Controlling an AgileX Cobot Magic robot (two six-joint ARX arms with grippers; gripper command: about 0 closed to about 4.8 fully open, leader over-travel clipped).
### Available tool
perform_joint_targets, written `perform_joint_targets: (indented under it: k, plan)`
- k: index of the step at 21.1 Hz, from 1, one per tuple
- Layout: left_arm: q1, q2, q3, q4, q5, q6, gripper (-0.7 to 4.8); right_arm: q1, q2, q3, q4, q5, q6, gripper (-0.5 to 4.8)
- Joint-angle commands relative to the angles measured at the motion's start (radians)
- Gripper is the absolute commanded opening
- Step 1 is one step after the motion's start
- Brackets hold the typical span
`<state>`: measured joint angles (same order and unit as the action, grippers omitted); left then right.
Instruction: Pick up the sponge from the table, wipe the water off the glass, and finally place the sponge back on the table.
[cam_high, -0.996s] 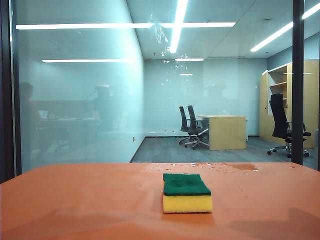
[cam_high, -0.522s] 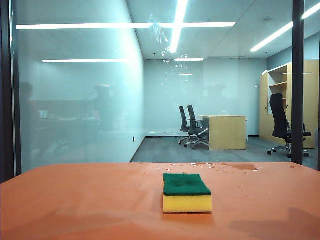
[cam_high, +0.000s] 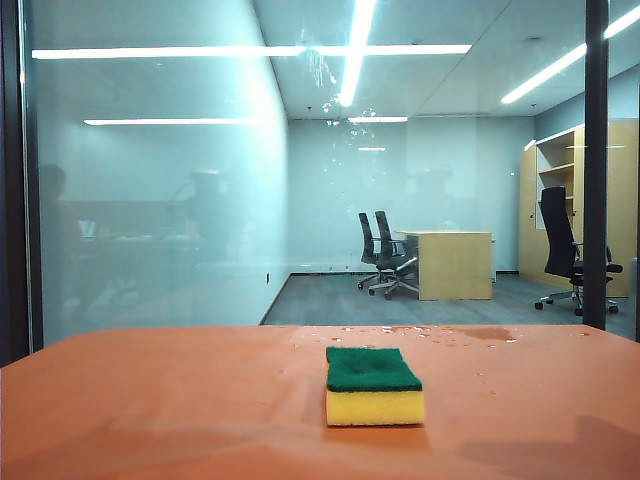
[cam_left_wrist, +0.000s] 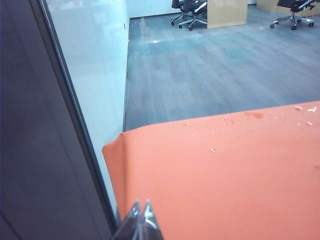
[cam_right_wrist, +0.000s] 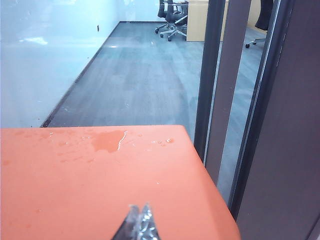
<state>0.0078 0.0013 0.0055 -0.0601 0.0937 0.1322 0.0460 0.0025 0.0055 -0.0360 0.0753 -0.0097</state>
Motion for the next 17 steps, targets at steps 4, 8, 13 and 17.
perform_joint_targets:
  k: [4, 8, 13, 17]
  plan:
    - [0.0, 0.001, 0.003, 0.016, 0.118, -0.043, -0.05, 0.001, 0.0, 0.004, 0.011, -0.032, 0.05, -0.06]
    - [0.0, 0.001, 0.004, 0.016, 0.207, -0.096, 0.3, 0.002, 0.0, 0.063, -0.047, -0.033, 0.095, -0.06]
    - [0.0, 0.001, 0.004, 0.013, 0.257, -0.193, 0.36, 0.008, 0.026, 0.132, -0.053, -0.038, 0.159, 0.03]
    - [0.0, 0.001, 0.004, 0.013, 0.312, -0.193, 1.17, 0.006, 0.156, 0.26, -0.155, -0.121, 0.167, 0.13]
